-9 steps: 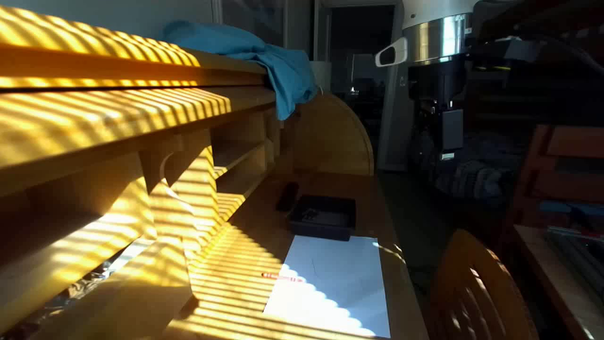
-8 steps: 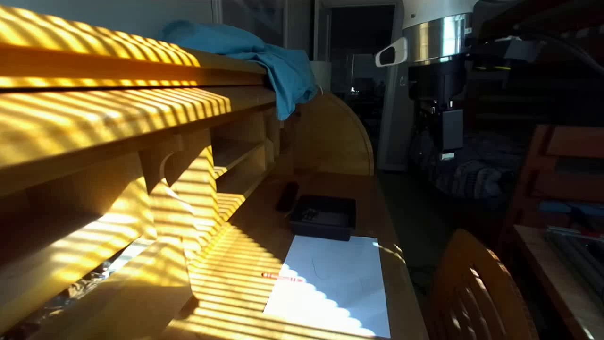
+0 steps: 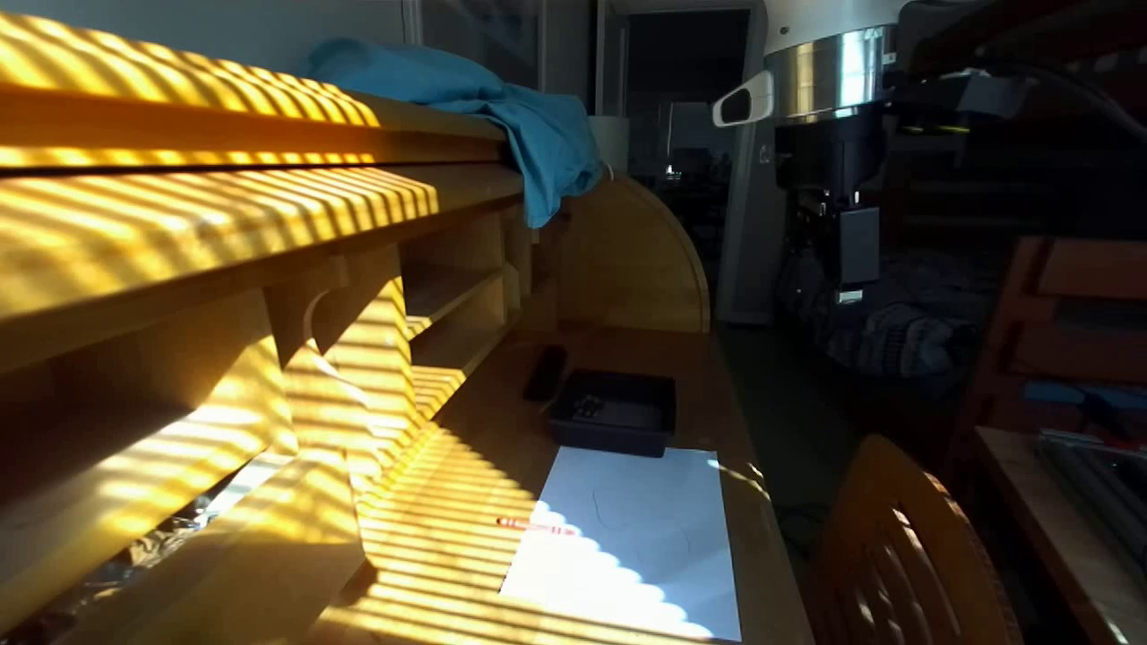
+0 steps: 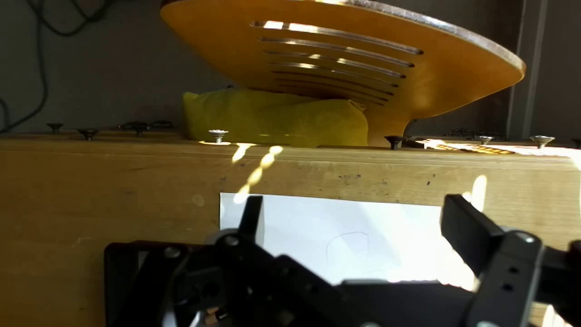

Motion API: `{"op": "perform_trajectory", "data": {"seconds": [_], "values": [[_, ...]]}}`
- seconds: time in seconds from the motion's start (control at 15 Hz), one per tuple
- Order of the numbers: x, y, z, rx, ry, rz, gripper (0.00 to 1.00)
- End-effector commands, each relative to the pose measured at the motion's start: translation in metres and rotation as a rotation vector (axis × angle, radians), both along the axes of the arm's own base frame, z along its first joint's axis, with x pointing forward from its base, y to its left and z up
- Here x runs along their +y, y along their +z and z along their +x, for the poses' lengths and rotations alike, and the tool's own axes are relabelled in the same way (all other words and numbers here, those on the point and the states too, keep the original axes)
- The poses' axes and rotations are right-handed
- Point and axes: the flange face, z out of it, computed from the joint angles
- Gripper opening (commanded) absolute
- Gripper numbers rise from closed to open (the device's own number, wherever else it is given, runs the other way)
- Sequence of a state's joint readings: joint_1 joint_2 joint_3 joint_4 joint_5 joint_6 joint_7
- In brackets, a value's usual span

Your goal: Put the cloth on the desk

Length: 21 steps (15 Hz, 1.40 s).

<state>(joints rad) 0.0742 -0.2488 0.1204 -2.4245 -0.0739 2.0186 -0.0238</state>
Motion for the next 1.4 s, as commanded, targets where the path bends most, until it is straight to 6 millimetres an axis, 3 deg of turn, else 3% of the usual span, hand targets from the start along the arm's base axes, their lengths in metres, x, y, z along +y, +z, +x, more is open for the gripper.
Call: {"op": "perform_trajectory", "data": {"seconds": [0.0,0.53,1.33], "values": [[0.000,0.000,0.000,0.000,0.000,0.000,1.00],[0.000,0.000,0.000,0.000,0.000,0.000,1.00],[-0.041,0.025,0.039,-0.284,-0.003,-0.057,1.00]]}}
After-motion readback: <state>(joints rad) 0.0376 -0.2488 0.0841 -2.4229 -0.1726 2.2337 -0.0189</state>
